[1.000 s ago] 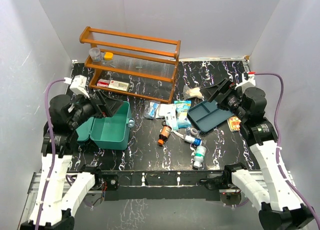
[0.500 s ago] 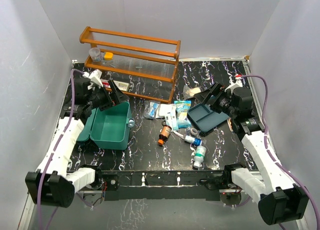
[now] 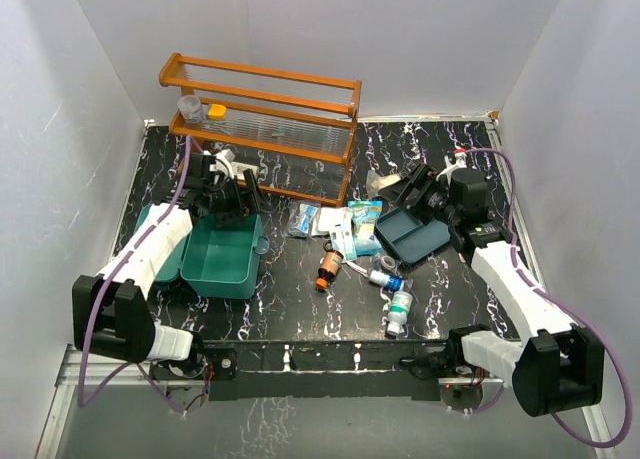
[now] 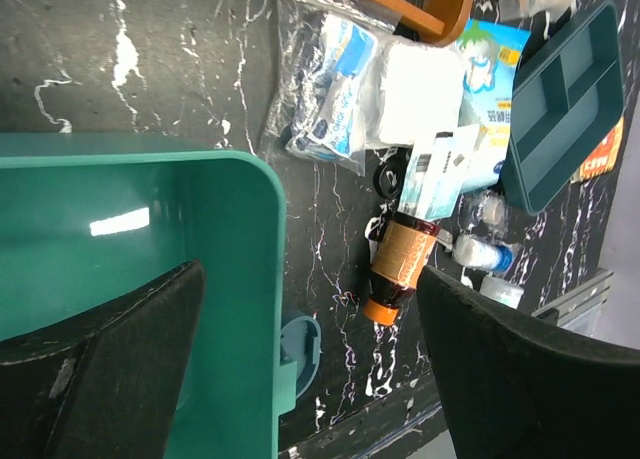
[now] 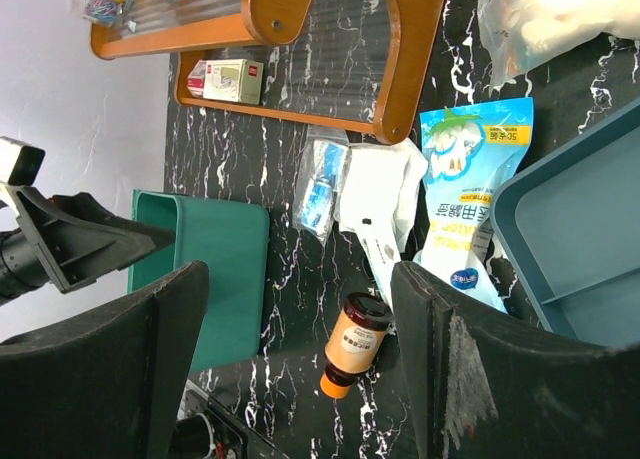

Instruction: Organize the medicine kit

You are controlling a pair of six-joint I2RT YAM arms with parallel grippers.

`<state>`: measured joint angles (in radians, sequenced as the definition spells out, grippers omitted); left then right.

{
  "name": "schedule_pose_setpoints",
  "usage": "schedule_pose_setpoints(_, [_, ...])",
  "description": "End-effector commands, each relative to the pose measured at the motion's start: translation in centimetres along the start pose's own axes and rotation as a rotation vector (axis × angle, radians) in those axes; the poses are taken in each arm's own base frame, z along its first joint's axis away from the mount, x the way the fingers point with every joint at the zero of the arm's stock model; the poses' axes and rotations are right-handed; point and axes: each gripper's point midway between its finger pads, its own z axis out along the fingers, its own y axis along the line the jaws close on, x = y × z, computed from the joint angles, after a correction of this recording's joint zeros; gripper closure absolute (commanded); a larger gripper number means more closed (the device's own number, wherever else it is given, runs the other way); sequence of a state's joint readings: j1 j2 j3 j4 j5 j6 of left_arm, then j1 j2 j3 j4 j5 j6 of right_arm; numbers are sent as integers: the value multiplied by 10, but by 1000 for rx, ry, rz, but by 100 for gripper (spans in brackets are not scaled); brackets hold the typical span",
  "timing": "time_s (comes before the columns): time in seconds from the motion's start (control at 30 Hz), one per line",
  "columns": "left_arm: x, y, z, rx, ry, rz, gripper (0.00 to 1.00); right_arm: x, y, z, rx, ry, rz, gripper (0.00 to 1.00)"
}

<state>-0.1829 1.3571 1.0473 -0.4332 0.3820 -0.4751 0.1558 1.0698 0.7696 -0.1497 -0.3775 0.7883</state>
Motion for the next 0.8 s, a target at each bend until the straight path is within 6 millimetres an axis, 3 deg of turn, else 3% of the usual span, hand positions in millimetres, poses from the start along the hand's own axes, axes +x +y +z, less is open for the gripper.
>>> schedule_pose_setpoints(0.0, [-5,-7,8,-5,-6,56,17,-14,18,3,-83,-40,-23,28])
schedule_pose_setpoints(0.13, [-4,-4,24,-57,-3,117,22,-8,10,8,-63,-13,-8,28])
schedule_pose_setpoints(0.37, [-12,5,43,-206,22,259,44,-1,-2,13,-32,-7,11,29])
schedule_pose_setpoints(0.47, [-13,6,47,-239,19,329,47,0,-6,13,-22,-8,9,29])
schedule_pose_setpoints(0.77, [11,-12,60,-215,82,547,61,3,-16,19,7,0,7,32])
